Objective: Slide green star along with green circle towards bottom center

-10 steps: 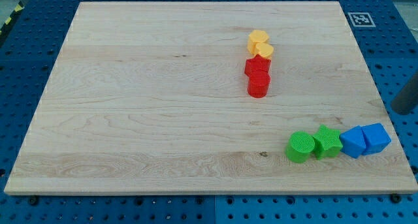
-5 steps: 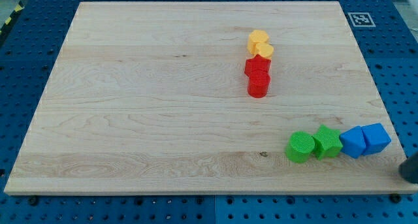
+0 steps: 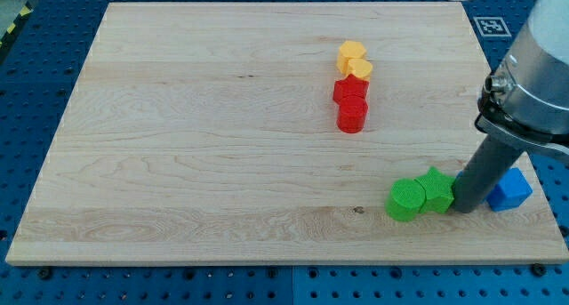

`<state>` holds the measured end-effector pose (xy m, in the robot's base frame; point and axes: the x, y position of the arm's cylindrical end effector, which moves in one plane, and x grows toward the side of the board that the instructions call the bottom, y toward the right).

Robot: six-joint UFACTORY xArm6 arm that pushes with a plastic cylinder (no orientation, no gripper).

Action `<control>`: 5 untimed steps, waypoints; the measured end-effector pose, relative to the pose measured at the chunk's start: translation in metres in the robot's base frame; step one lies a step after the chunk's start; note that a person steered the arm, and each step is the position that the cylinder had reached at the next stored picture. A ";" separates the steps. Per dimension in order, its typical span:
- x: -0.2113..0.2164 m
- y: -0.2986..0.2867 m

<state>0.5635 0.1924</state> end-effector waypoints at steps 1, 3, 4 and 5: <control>-0.005 -0.022; -0.008 -0.058; -0.008 -0.071; -0.008 -0.089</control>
